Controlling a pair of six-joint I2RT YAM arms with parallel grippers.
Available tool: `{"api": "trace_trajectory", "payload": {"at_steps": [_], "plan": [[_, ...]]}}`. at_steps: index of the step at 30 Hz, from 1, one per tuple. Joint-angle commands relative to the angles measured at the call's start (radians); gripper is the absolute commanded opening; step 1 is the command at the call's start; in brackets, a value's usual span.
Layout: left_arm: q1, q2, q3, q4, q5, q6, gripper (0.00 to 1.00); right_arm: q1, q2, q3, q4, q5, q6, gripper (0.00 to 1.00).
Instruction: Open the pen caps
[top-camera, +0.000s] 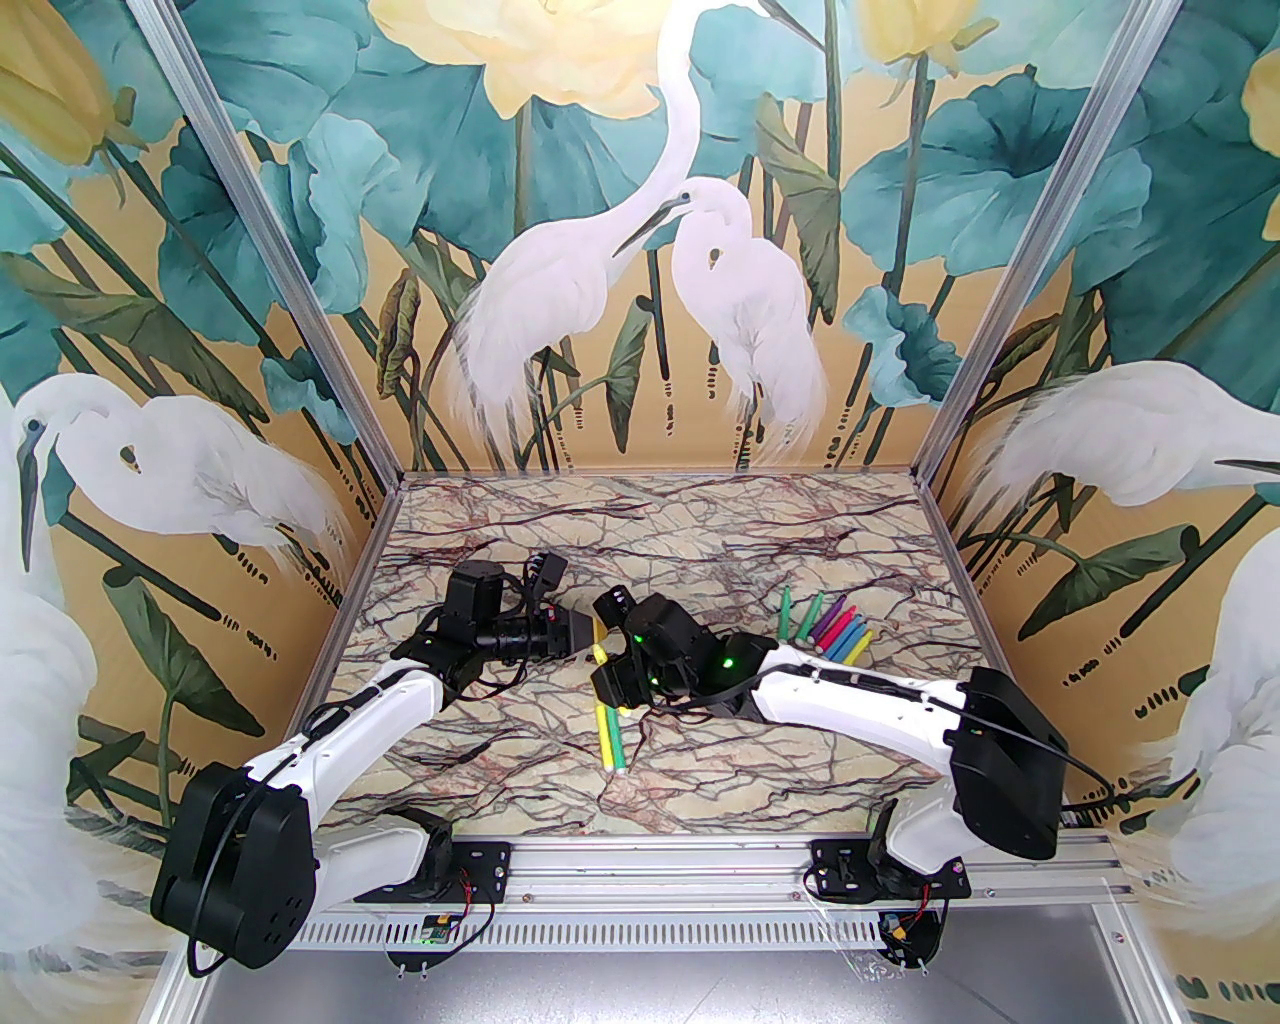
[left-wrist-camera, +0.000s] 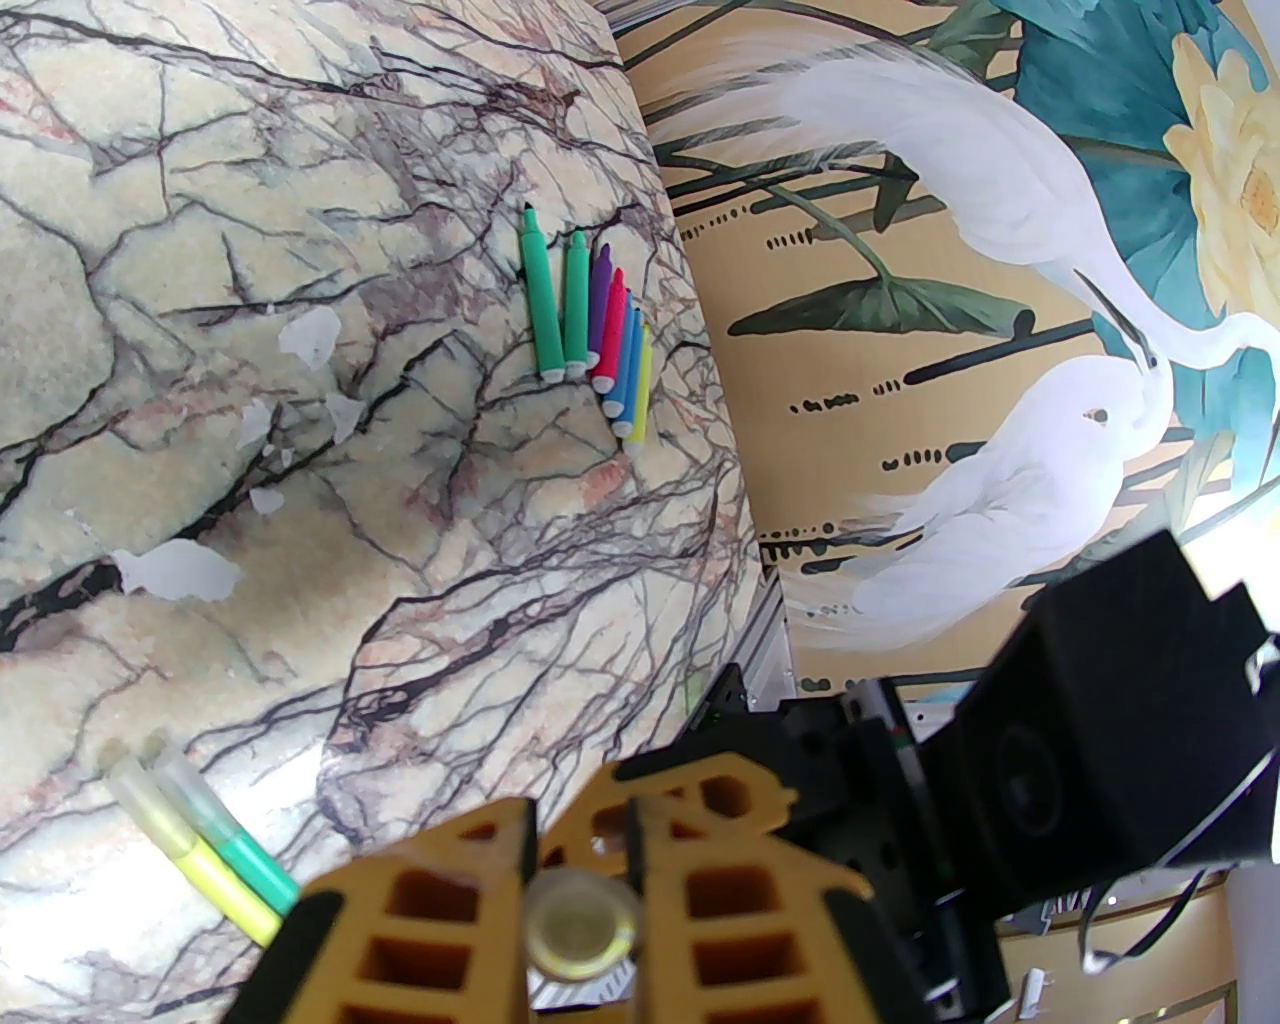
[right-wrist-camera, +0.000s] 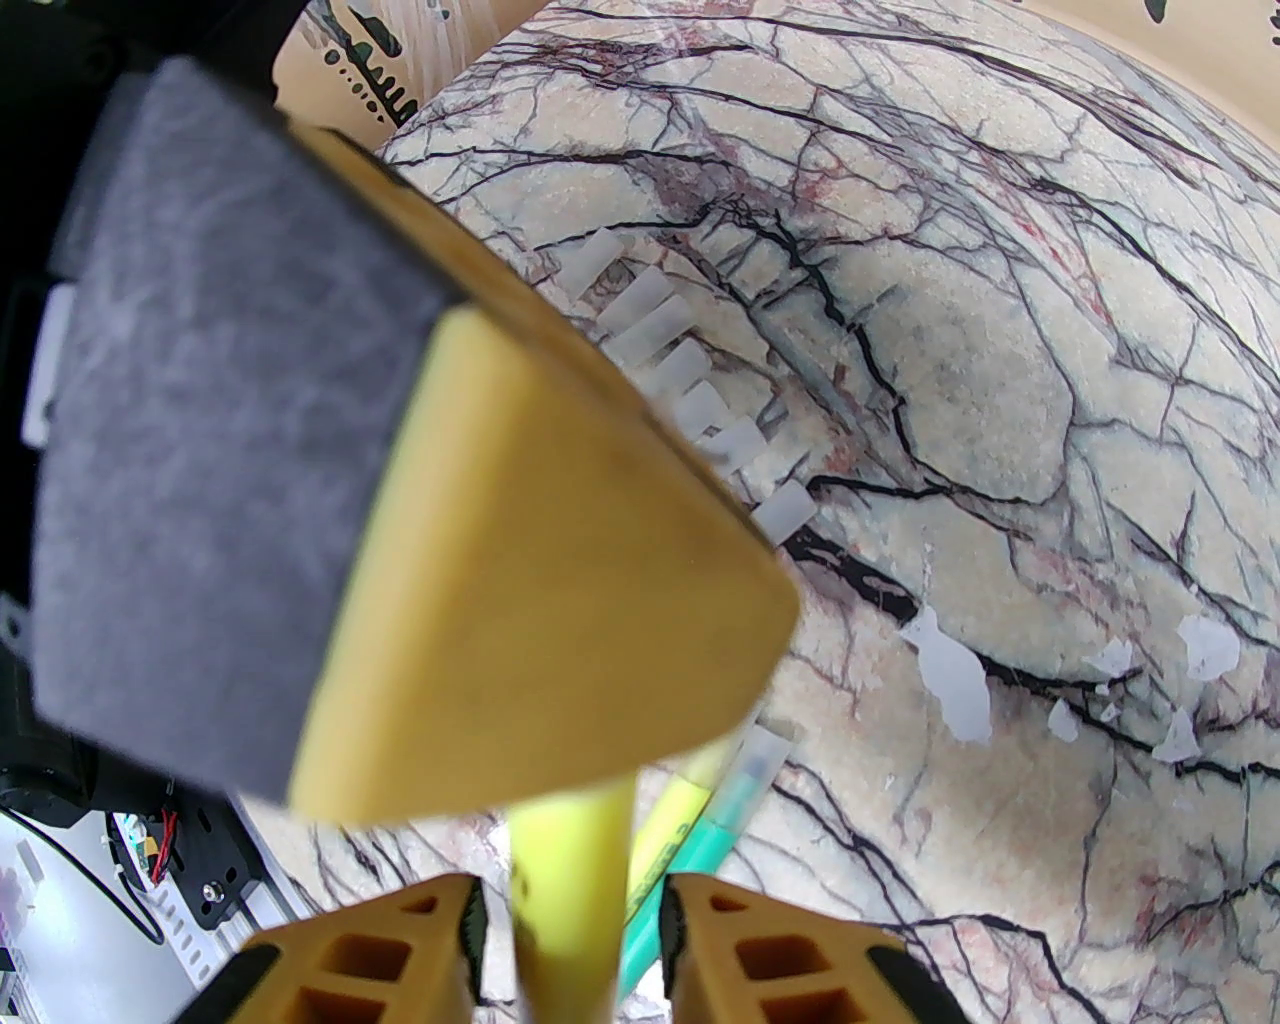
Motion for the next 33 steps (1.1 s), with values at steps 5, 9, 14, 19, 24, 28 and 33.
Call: {"api": "trace_trajectory", "payload": {"at_steps": [5, 9, 14, 19, 24, 28, 33], "plan": [[-0.005, -0.005, 0.018, 0.037, 0.050, -0.017, 0.05, -0.003, 0.020, 0.041, 0.027, 0.006, -0.023, 0.34], [-0.005, -0.004, 0.016, 0.049, 0.054, -0.025, 0.05, -0.004, 0.025, 0.046, 0.023, 0.001, -0.027, 0.30], [-0.005, -0.004, 0.013, 0.068, 0.064, -0.036, 0.04, -0.004, 0.025, 0.046, 0.020, -0.004, -0.026, 0.23], [-0.003, -0.006, 0.013, 0.071, 0.047, -0.042, 0.00, -0.004, 0.014, 0.036, 0.006, -0.010, -0.029, 0.17], [0.011, -0.006, 0.013, 0.058, 0.013, -0.049, 0.00, -0.004, -0.004, 0.014, -0.017, -0.018, -0.042, 0.09], [0.044, -0.019, -0.003, 0.054, -0.018, -0.067, 0.00, -0.004, -0.019, 0.004, -0.061, -0.033, -0.057, 0.04], [0.073, -0.041, -0.020, 0.080, -0.024, -0.085, 0.00, -0.004, -0.044, -0.024, -0.091, -0.051, -0.070, 0.00]]}}
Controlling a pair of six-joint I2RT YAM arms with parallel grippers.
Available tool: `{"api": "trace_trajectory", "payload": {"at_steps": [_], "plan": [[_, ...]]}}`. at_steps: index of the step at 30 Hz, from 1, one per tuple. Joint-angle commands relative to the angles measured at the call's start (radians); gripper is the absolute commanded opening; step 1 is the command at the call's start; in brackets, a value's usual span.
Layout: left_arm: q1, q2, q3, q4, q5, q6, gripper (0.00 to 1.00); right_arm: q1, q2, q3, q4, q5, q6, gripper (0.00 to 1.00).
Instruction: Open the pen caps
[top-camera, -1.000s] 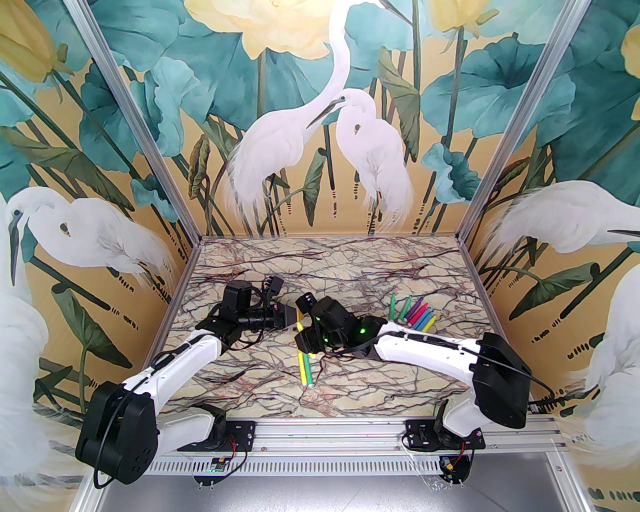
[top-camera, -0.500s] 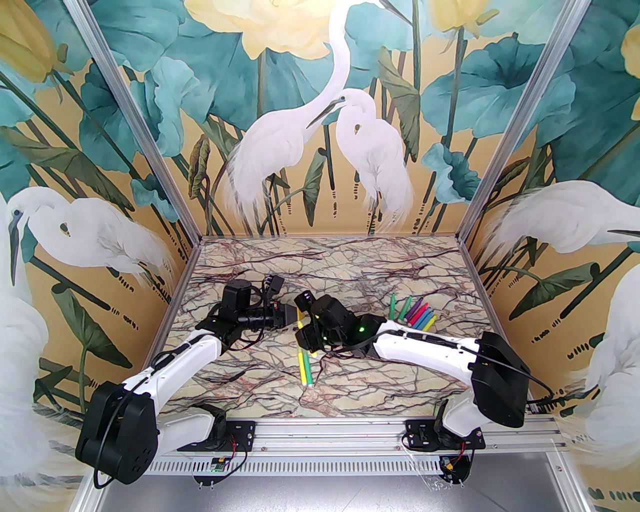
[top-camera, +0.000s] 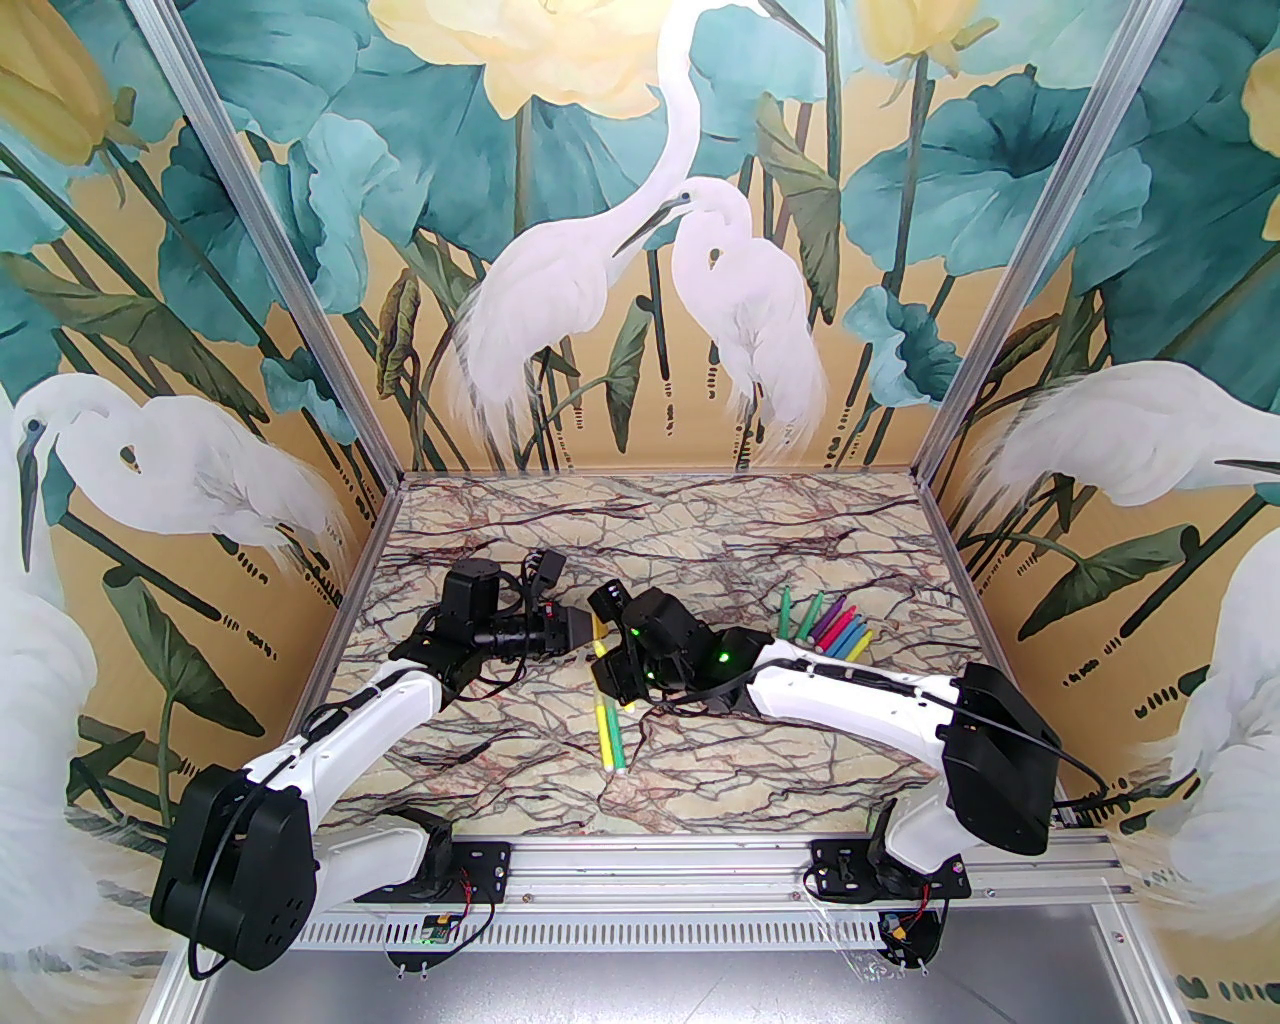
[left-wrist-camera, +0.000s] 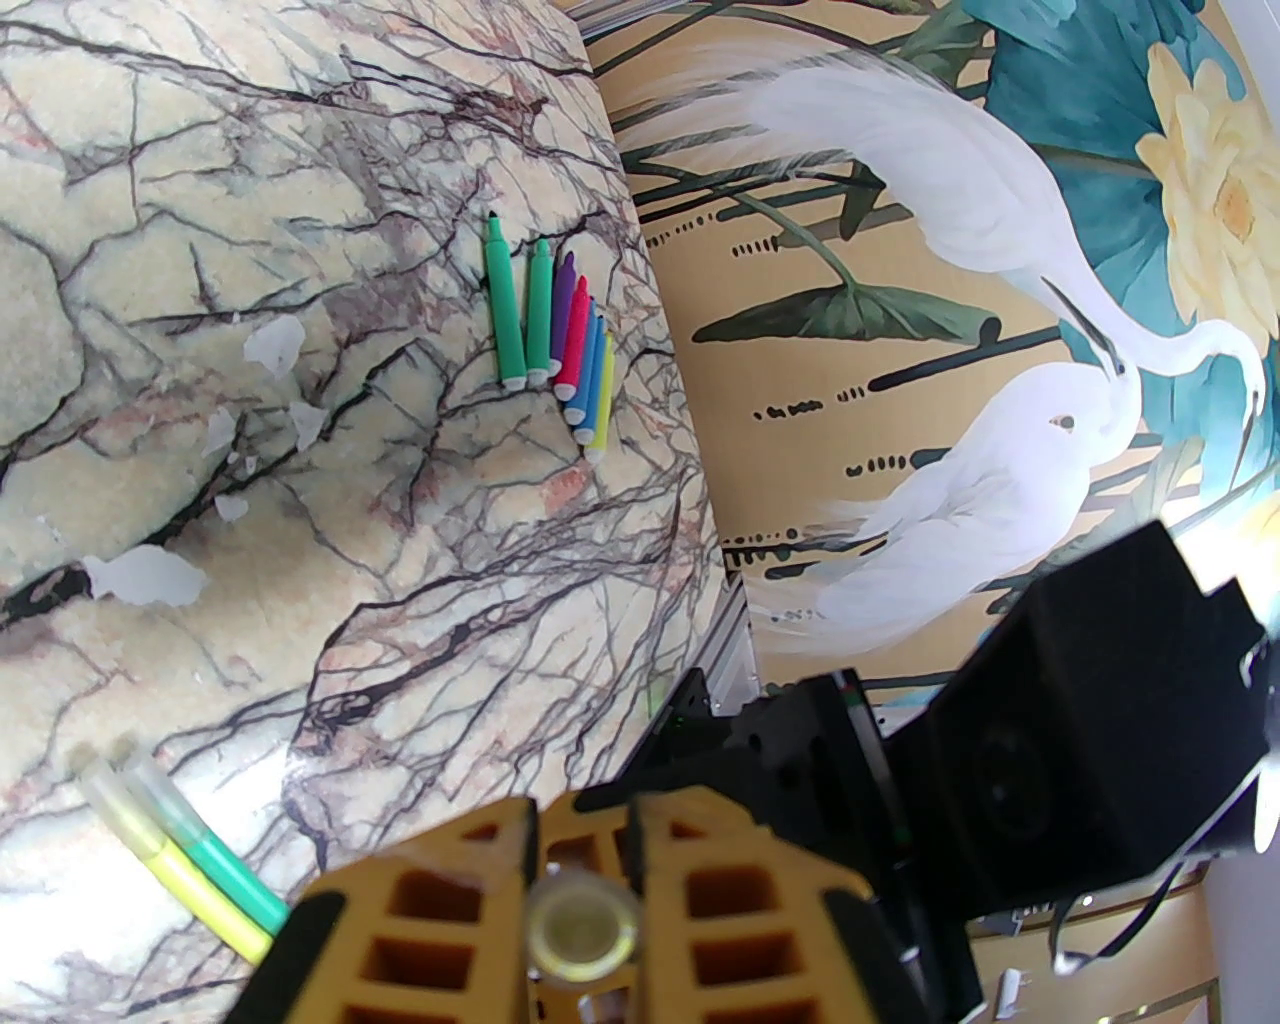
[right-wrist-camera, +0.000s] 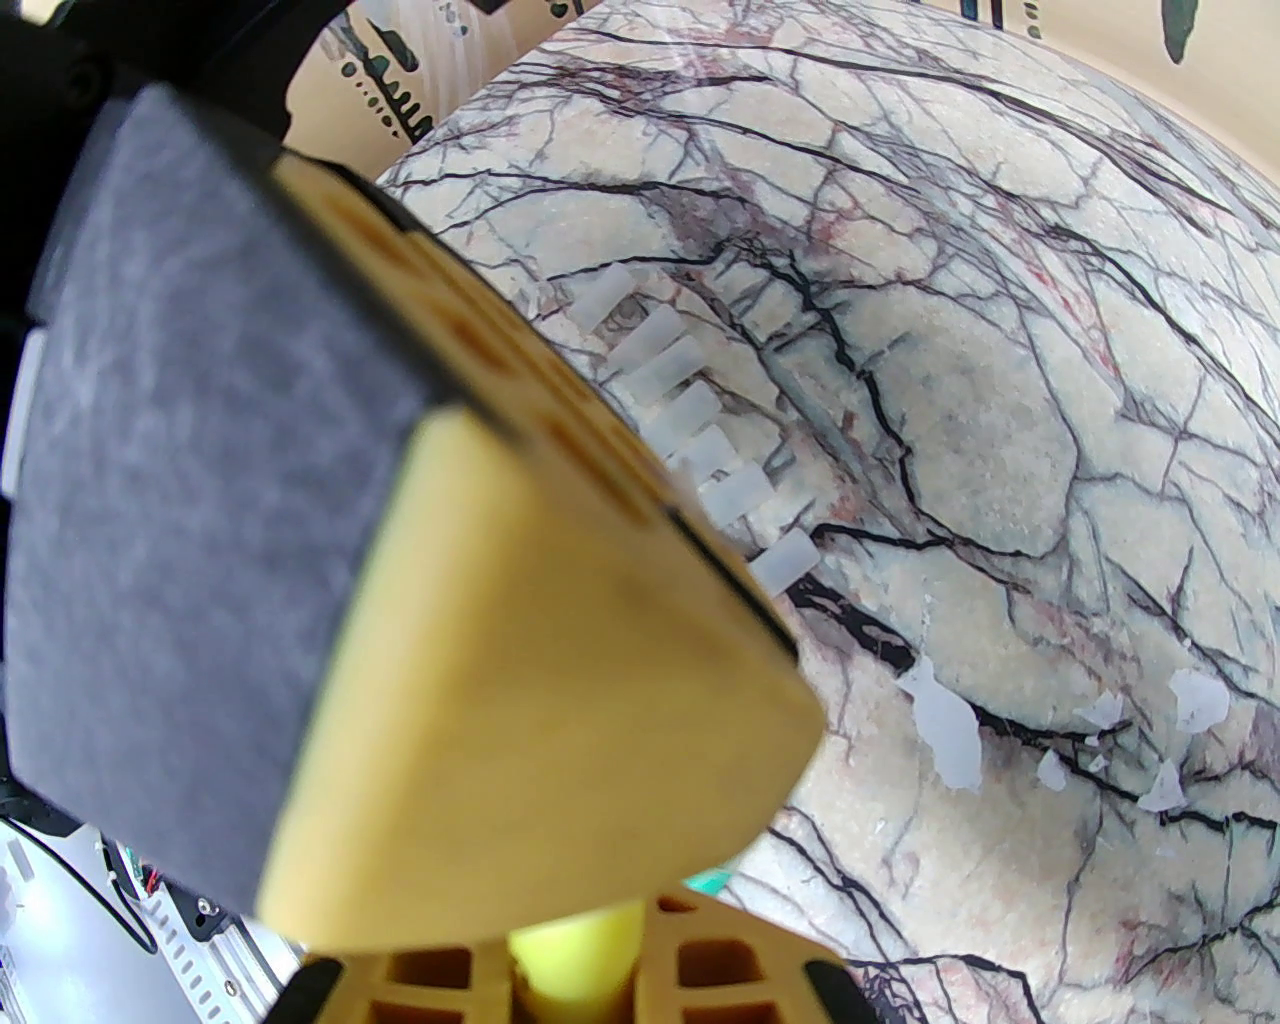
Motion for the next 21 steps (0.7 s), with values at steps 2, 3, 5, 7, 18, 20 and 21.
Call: {"api": "trace_trajectory", "payload": {"at_steps": [2, 3, 5, 7, 18, 20, 21], "plan": [[0.049, -0.028, -0.008, 0.042, -0.067, -0.033, 0.00, 0.005, -0.054, -0.042, -0.120, -0.042, -0.032, 0.00], [0.051, -0.028, -0.006, 0.042, -0.071, -0.035, 0.00, 0.006, -0.058, -0.048, -0.124, -0.047, -0.033, 0.00], [0.052, -0.030, -0.002, 0.042, -0.076, -0.039, 0.00, 0.005, -0.064, -0.058, -0.125, -0.052, -0.037, 0.00], [0.054, -0.028, 0.003, 0.043, -0.077, -0.044, 0.00, 0.005, -0.069, -0.066, -0.126, -0.055, -0.039, 0.00], [0.060, -0.001, 0.038, -0.004, -0.091, -0.028, 0.00, 0.005, -0.098, -0.093, -0.128, -0.003, -0.042, 0.00], [0.060, 0.015, 0.063, -0.085, -0.126, 0.018, 0.00, 0.000, -0.113, -0.102, -0.129, 0.044, -0.028, 0.00], [0.060, 0.022, 0.077, -0.130, -0.143, 0.046, 0.00, -0.006, -0.122, -0.108, -0.128, 0.066, -0.017, 0.00]]}}
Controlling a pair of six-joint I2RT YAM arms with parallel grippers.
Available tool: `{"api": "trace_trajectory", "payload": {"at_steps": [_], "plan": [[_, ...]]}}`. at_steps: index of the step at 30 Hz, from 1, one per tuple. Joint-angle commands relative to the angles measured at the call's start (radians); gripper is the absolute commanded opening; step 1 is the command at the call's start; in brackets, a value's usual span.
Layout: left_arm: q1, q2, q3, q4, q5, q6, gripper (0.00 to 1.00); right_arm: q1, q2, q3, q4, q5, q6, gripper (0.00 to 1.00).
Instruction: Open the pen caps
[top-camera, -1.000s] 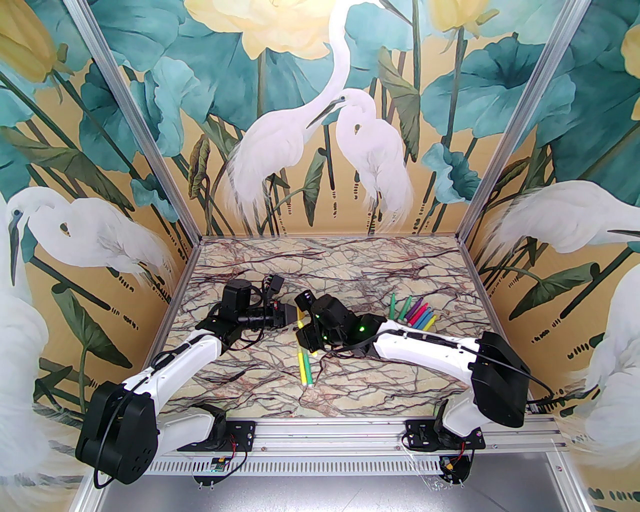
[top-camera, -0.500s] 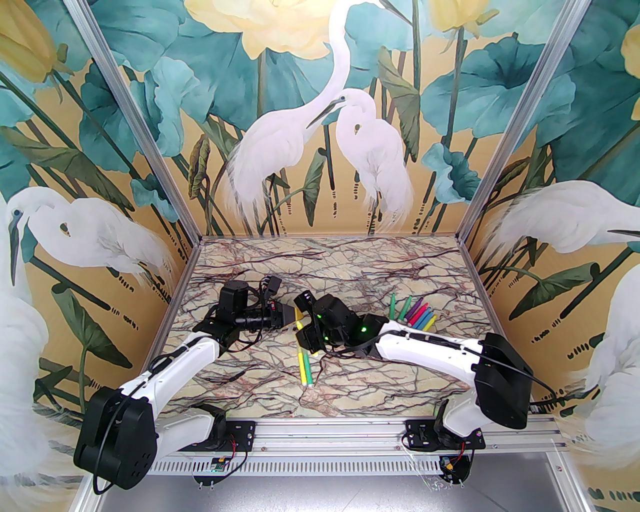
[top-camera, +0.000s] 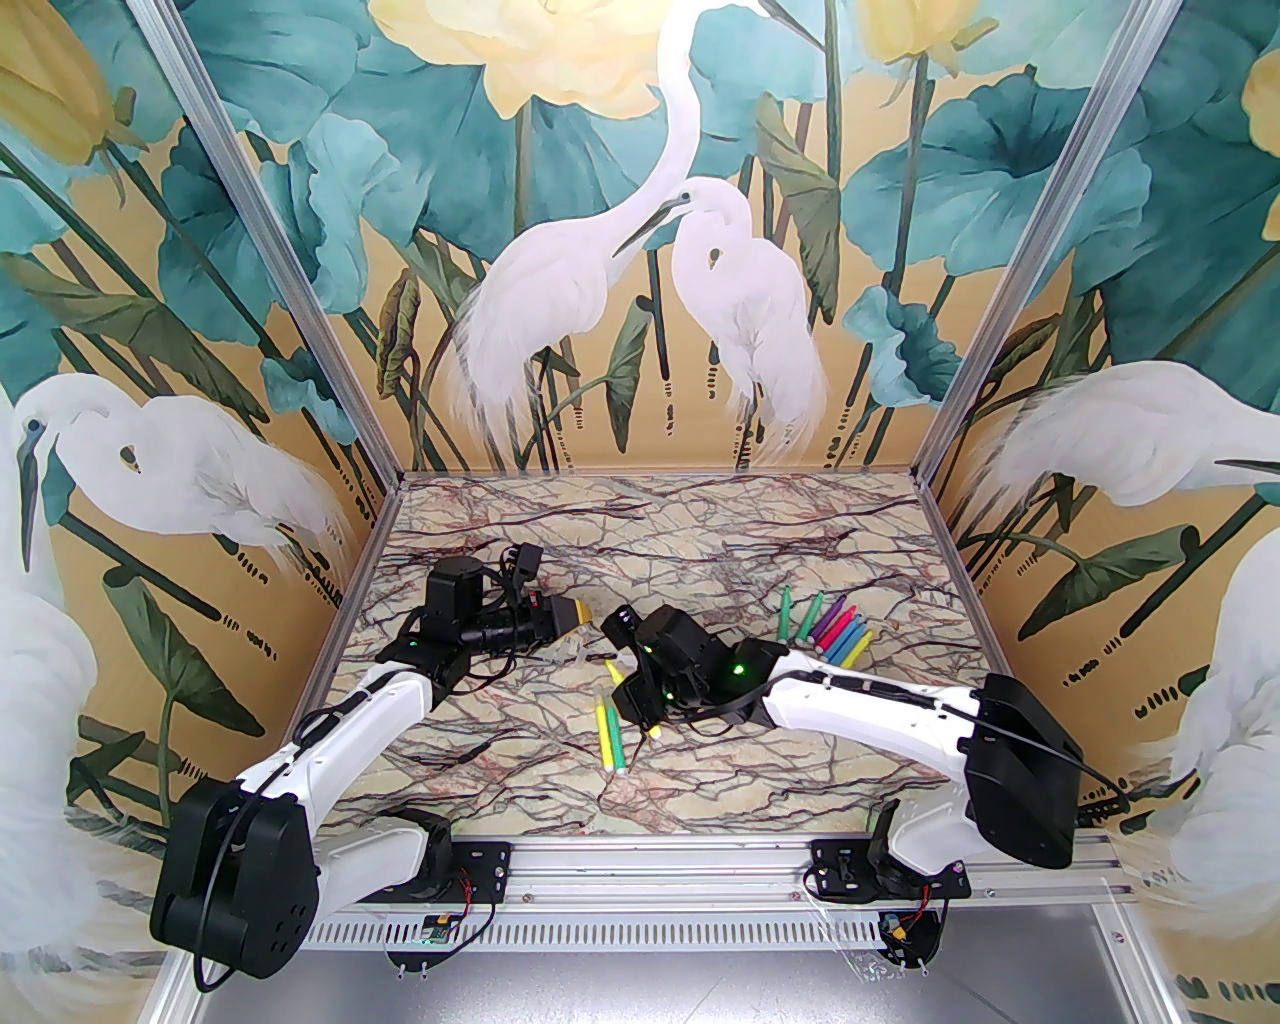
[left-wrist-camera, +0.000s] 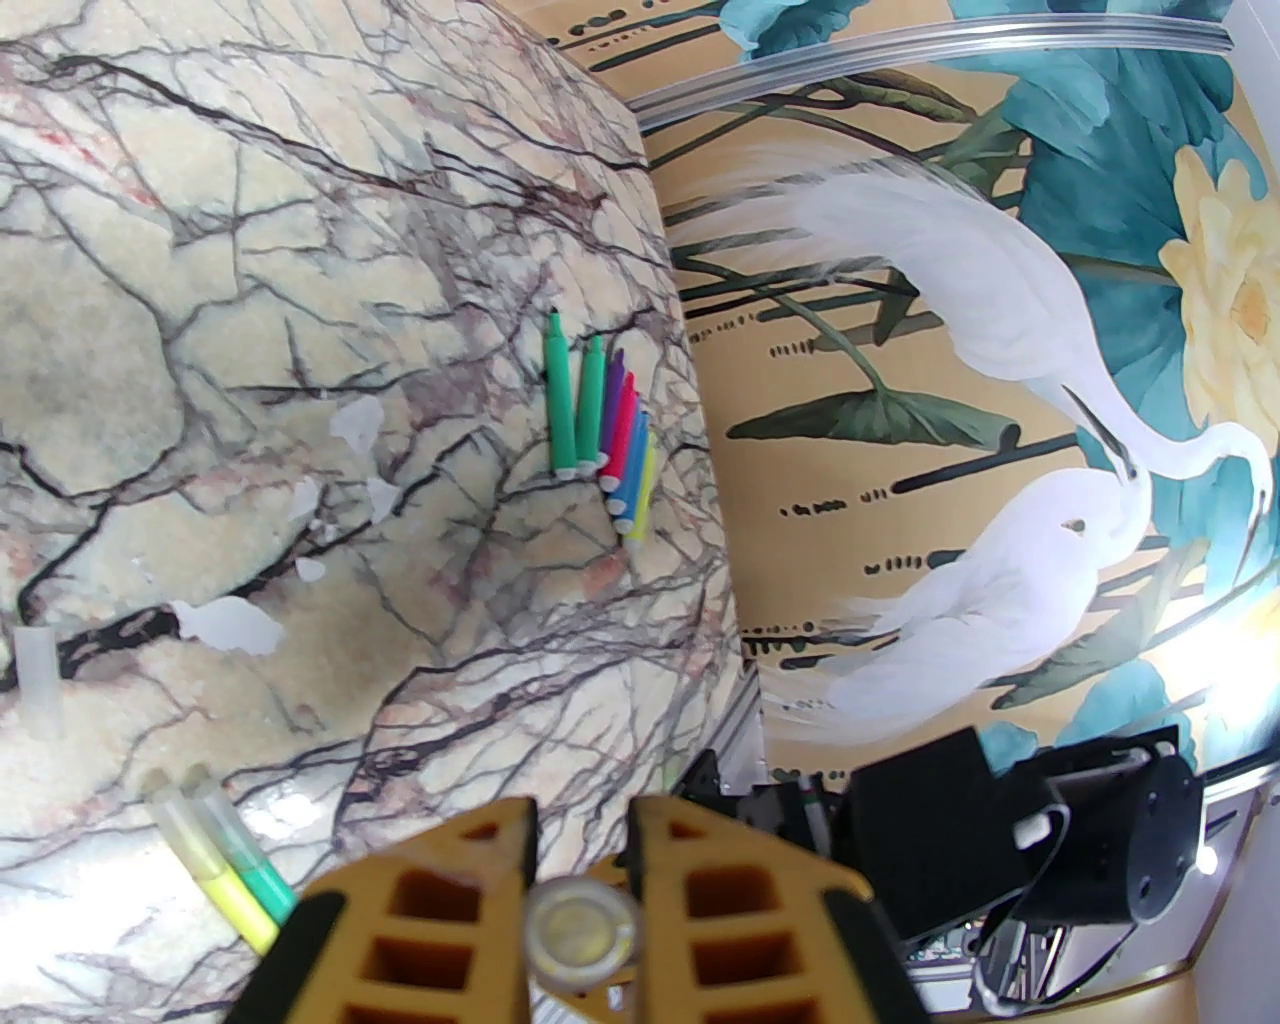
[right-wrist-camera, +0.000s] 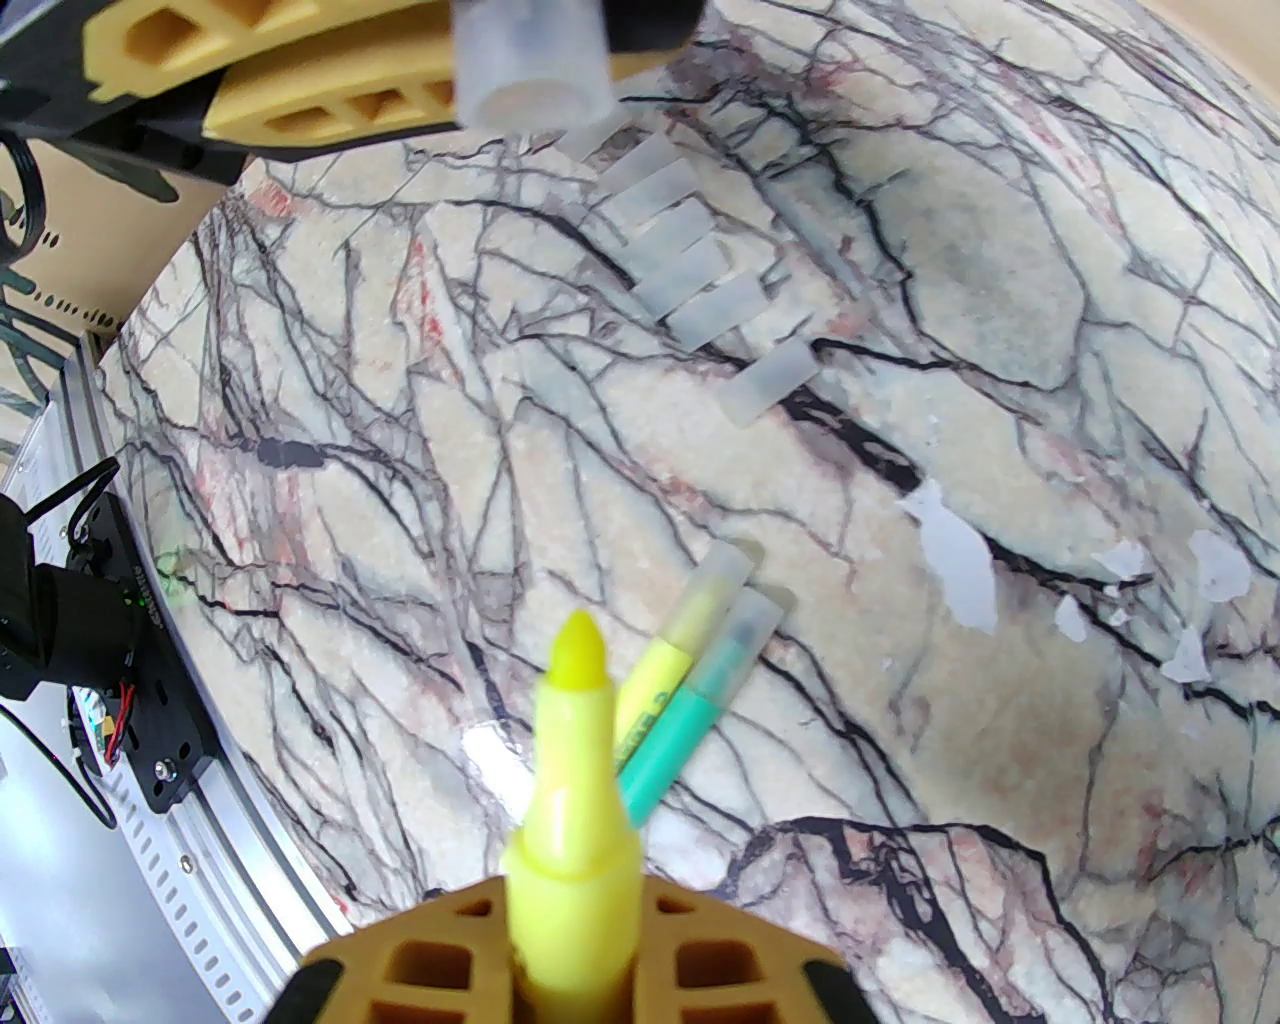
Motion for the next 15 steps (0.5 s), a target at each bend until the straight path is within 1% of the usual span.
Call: {"api": "trace_trajectory", "payload": {"at_steps": [1, 3, 7, 12, 15], "plan": [[0.005, 0.029, 0.066, -0.145, -0.071, 0.089, 0.00, -0.017, -0.051, -0.026, -0.013, 0.086, 0.020, 0.00], [0.000, 0.039, 0.093, -0.222, -0.113, 0.131, 0.00, -0.042, -0.069, -0.040, -0.016, 0.123, 0.047, 0.00], [-0.025, 0.062, 0.131, -0.318, -0.194, 0.184, 0.00, -0.102, -0.117, -0.072, -0.033, 0.190, 0.092, 0.00], [-0.106, 0.123, 0.185, -0.415, -0.315, 0.250, 0.00, -0.188, -0.201, -0.129, -0.075, 0.286, 0.154, 0.00], [-0.147, 0.176, 0.215, -0.450, -0.344, 0.276, 0.00, -0.233, -0.255, -0.162, -0.101, 0.335, 0.183, 0.00]]}}
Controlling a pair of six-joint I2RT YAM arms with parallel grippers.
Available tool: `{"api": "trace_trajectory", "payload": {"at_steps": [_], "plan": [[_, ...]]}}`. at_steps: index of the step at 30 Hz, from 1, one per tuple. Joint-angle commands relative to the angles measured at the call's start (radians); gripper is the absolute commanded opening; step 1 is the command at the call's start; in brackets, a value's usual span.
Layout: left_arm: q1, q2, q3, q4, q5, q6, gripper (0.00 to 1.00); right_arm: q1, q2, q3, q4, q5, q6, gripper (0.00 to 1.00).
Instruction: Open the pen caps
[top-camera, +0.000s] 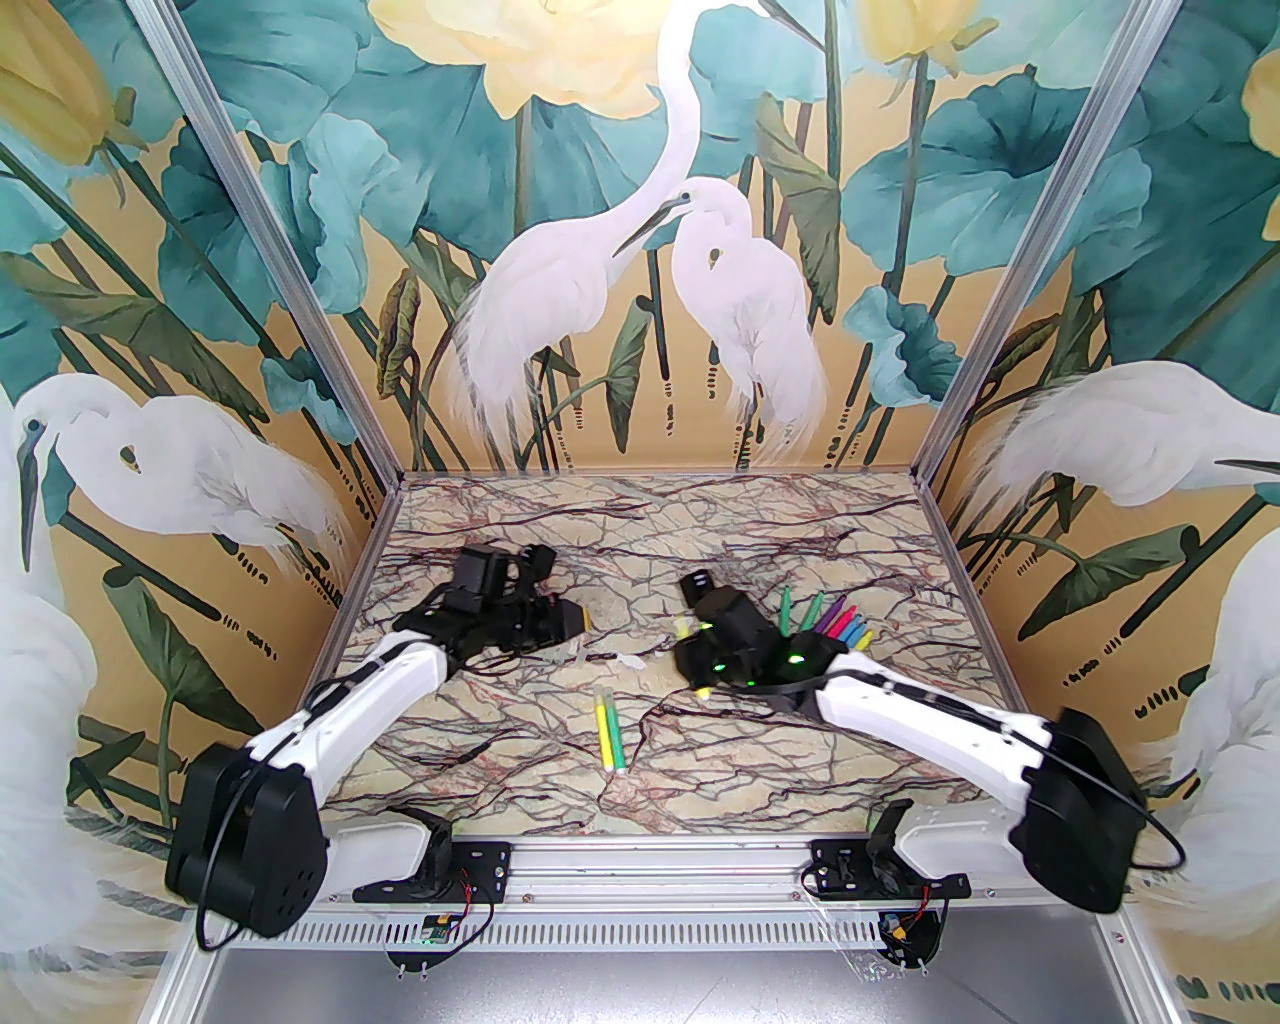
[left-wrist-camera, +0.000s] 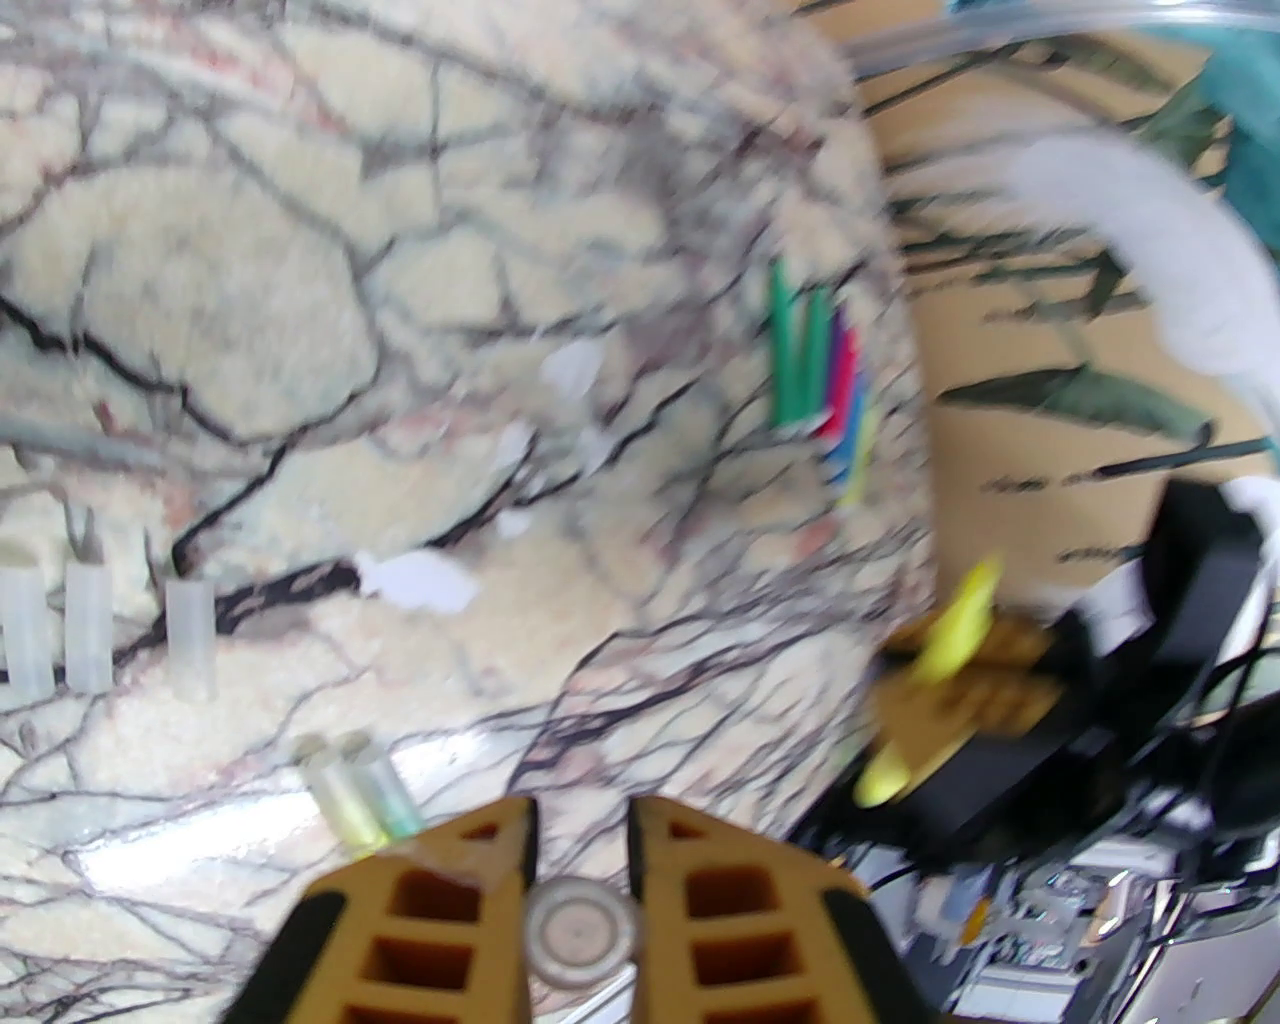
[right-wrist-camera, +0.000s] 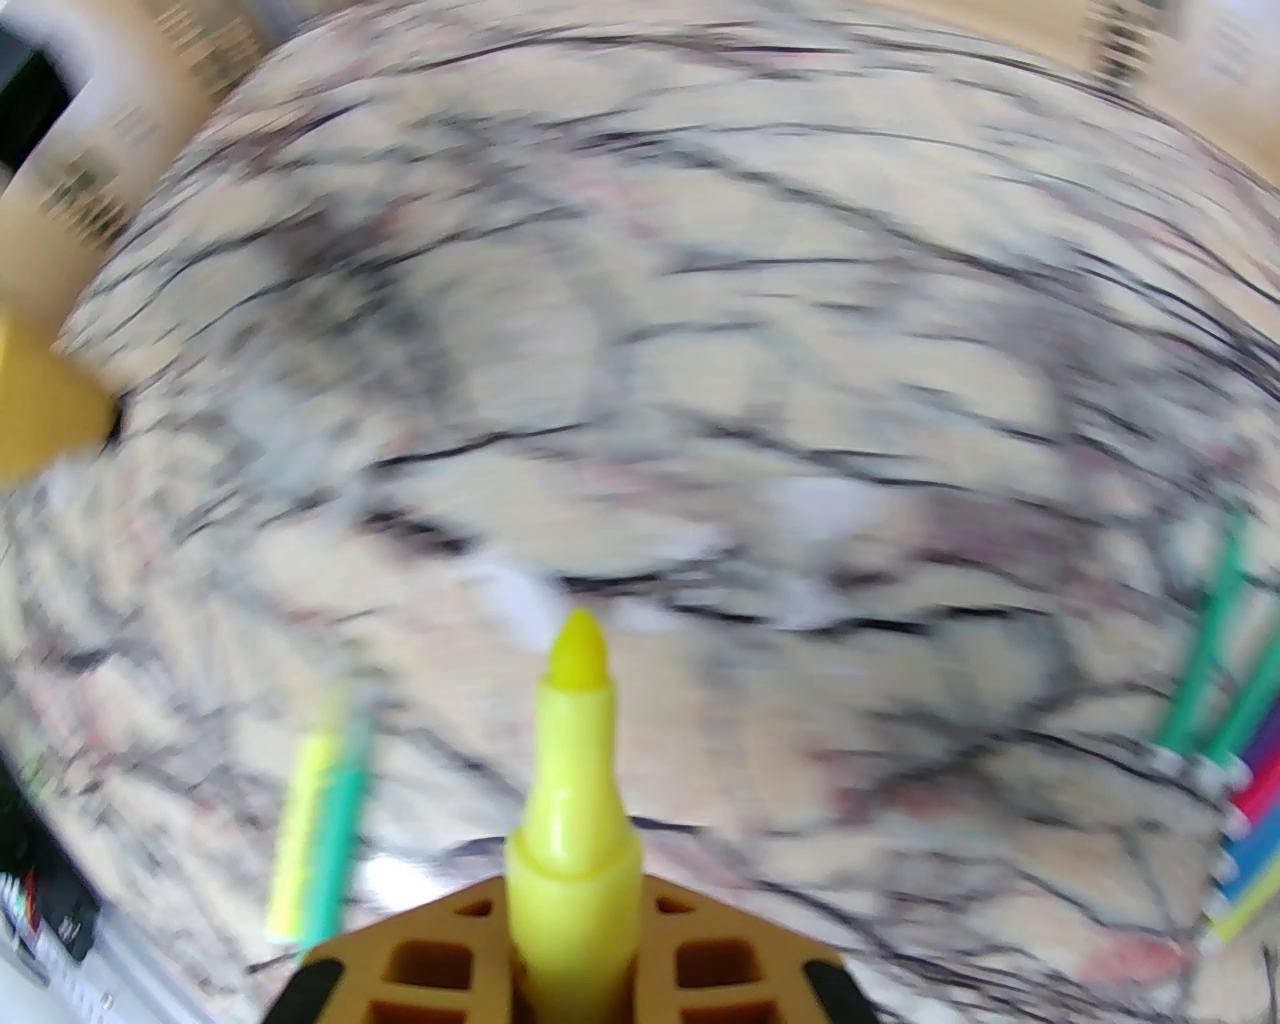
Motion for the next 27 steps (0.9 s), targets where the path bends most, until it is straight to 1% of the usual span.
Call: {"api": "trace_trajectory", "payload": {"at_steps": [1, 5, 8, 12, 21, 25, 27], "plan": [[-0.038, 0.052, 0.046, -0.097, -0.092, 0.068, 0.00, -0.042, -0.063, -0.041, -0.053, 0.099, 0.066, 0.00], [-0.061, 0.096, 0.071, -0.123, -0.142, 0.086, 0.00, -0.121, -0.132, -0.087, -0.092, 0.136, 0.096, 0.00], [-0.091, 0.131, 0.102, -0.171, -0.166, 0.132, 0.00, -0.173, -0.173, -0.115, -0.128, 0.170, 0.111, 0.00], [-0.123, 0.177, 0.139, -0.228, -0.251, 0.158, 0.00, -0.252, -0.224, -0.157, -0.154, 0.195, 0.130, 0.00], [-0.135, 0.278, 0.189, -0.257, -0.331, 0.183, 0.00, -0.474, -0.281, -0.212, -0.208, 0.180, 0.174, 0.00], [-0.141, 0.326, 0.222, -0.283, -0.375, 0.196, 0.00, -0.544, -0.281, -0.230, -0.199, 0.167, 0.165, 0.00], [-0.147, 0.352, 0.247, -0.309, -0.416, 0.201, 0.00, -0.573, -0.277, -0.237, -0.193, 0.164, 0.160, 0.00]]}}
